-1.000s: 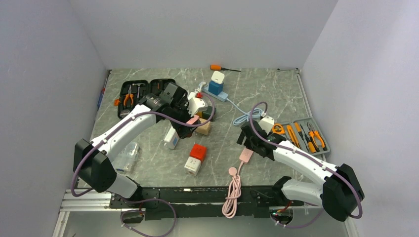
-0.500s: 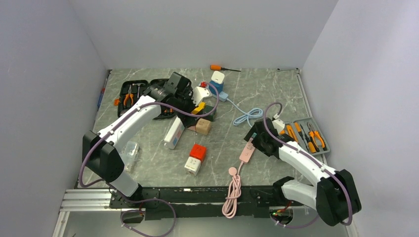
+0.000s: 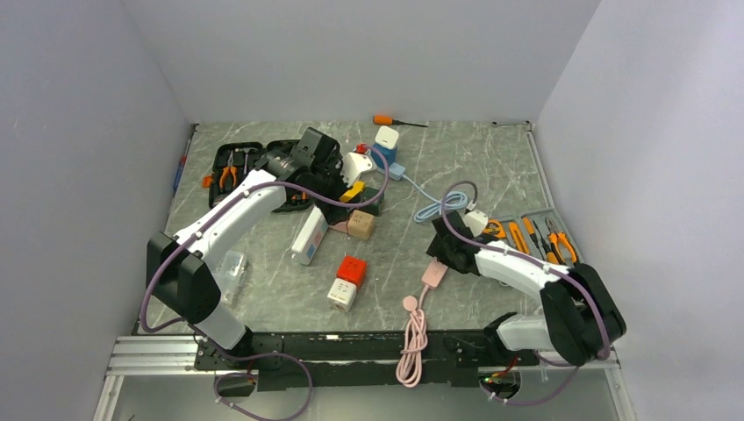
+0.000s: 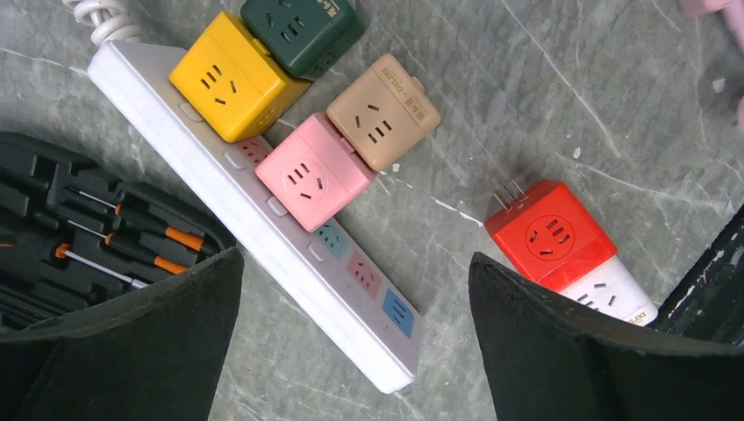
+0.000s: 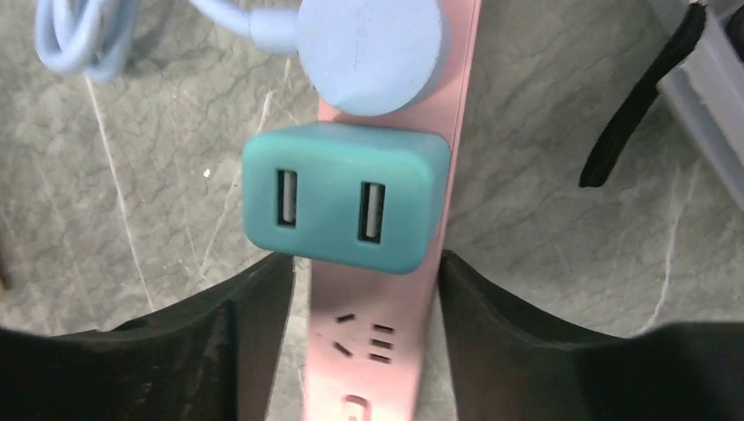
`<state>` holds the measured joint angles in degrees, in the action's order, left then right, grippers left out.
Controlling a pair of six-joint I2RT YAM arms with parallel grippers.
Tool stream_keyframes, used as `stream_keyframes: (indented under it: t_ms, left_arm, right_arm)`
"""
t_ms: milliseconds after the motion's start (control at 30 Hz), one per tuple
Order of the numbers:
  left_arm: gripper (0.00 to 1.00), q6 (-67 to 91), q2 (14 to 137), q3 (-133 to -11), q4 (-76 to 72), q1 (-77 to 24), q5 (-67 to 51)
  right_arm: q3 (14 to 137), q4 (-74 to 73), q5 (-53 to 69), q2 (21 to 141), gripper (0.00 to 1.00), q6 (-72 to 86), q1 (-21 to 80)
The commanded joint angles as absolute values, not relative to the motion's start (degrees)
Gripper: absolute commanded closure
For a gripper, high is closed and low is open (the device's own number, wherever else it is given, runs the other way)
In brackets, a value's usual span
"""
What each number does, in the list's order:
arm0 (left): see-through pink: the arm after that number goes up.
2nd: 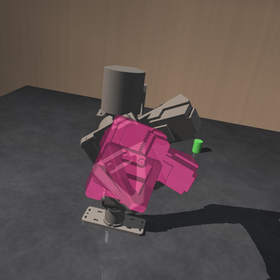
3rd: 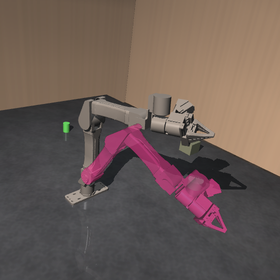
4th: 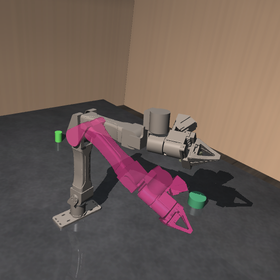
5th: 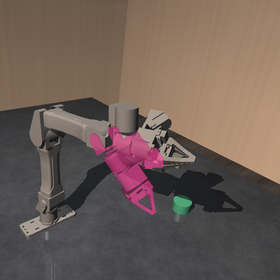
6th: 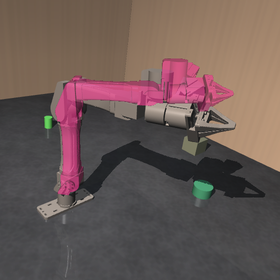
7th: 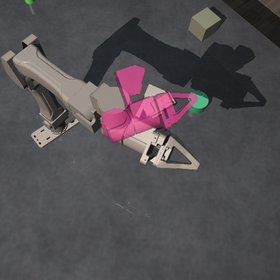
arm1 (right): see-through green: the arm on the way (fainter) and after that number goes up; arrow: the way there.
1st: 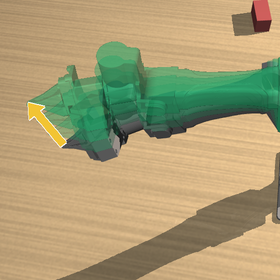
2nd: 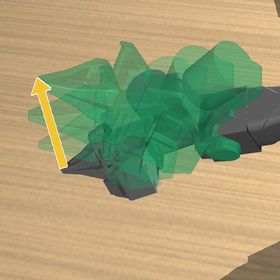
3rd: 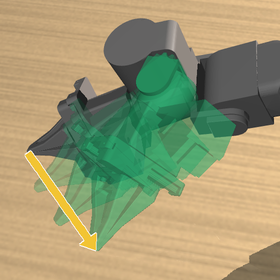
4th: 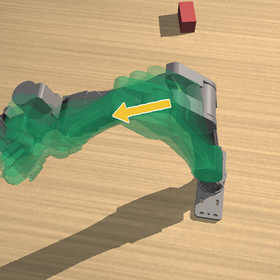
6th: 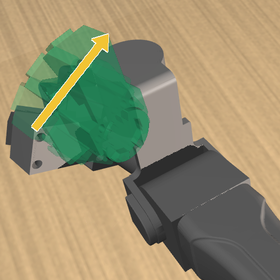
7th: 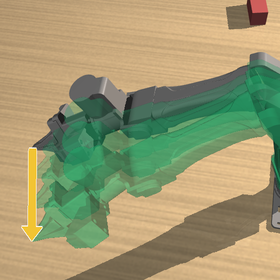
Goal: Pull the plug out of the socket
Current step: Pick up the socket from the center of the board.
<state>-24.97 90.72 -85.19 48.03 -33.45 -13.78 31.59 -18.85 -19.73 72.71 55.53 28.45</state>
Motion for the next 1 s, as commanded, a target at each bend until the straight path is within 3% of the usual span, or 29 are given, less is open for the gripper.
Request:
stream_keyframes:
  t_ms: [0, 133, 200, 533, 967]
  left_arm:
    - [0.01, -25.3, 89.9, -86.3, 46.5, -33.4, -13.6]
    - [0.01, -26.5, 90.5, -87.1, 46.2, -33.3, -14.8]
    - [0.01, -27.9, 90.2, -86.8, 45.1, -33.3, -16.1]
    - [0.01, -44.4, 90.0, -85.8, 36.6, -34.0, -21.4]
    - [0.01, -51.9, 100.9, -86.2, 19.4, -44.2, -20.8]
  right_arm:
    - [35.1, -20.5, -25.0, 77.4, 0.47, 56.4, 33.1]
    - [38.4, -23.9, -30.5, 76.9, 0.88, 53.9, 37.3]
    - [40.2, -24.9, -31.5, 75.7, 1.0, 51.1, 38.5]
    - [39.9, -16.1, -27.9, 59.7, 1.0, 30.7, 40.1]
    - [38.3, -11.7, -14.9, 53.9, 1.0, 22.5, 38.2]
